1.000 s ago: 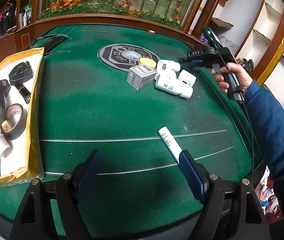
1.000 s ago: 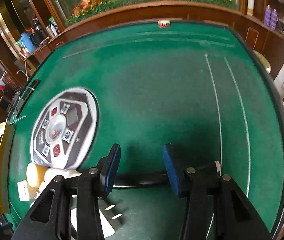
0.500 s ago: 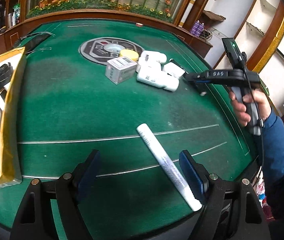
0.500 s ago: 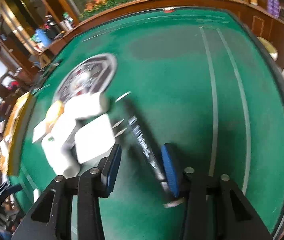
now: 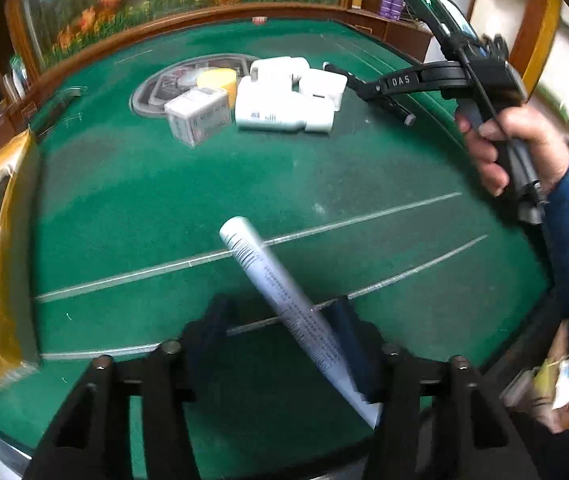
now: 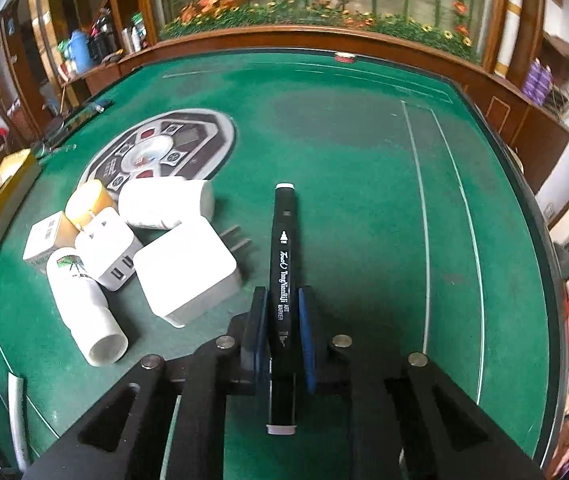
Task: Organize rigid objects
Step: 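Grasp the long white tube with the left tool while the right tool grasps a black marker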
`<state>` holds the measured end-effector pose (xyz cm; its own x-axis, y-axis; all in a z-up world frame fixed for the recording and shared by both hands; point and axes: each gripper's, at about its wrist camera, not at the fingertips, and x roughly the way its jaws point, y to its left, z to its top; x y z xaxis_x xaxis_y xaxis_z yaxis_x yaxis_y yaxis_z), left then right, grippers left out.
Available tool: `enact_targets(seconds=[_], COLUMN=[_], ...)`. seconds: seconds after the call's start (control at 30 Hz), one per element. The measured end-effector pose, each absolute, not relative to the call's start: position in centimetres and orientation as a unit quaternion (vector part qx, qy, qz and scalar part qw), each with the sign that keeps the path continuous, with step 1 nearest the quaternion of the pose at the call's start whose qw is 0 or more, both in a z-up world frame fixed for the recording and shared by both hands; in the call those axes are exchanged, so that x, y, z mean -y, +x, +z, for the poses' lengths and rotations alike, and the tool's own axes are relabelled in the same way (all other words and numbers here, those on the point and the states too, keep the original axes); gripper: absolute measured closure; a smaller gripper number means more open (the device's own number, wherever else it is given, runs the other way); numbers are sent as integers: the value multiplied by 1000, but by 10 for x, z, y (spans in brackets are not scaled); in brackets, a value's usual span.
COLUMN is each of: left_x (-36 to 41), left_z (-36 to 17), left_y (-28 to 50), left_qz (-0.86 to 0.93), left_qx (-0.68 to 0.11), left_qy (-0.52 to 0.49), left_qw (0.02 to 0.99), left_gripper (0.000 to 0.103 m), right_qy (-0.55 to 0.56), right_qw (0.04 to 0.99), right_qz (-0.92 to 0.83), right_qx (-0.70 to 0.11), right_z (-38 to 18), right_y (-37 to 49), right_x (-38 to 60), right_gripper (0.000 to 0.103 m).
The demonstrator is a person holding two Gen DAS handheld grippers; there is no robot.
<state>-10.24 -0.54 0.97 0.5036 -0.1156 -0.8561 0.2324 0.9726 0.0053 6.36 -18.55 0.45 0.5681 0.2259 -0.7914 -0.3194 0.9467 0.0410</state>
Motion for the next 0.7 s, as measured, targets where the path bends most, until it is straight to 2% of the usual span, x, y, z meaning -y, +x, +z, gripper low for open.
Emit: enact_targets(seconds=[0.03,0.17,0.33,0.57,0.7], left_x=[7,-11,-58,-57,-52], left_z=[10,12,13,12,11], left_y=[-102,-93,-78,-82,-84], left_qz=[-107,-72,-36,-45,-52], left_qx=[-483,-471,-477,-470,-475], left_qy=[62,69,15,22,31], left_qw=[867,876,878,881,878], left_gripper=[60,63,69,69,65], right_qy=[-55,-40,-35,-57,-58], right_qw=[885,882,878,880,881], right_qz=[153,167,167,168,163], right_qx=[-436,-438,-446,-441,-440], right_z=[4,5,6,5,5], right_y=[63,57,59,57,57], right_x=[183,183,183,176,175], right_gripper=[89,89,89,88,88])
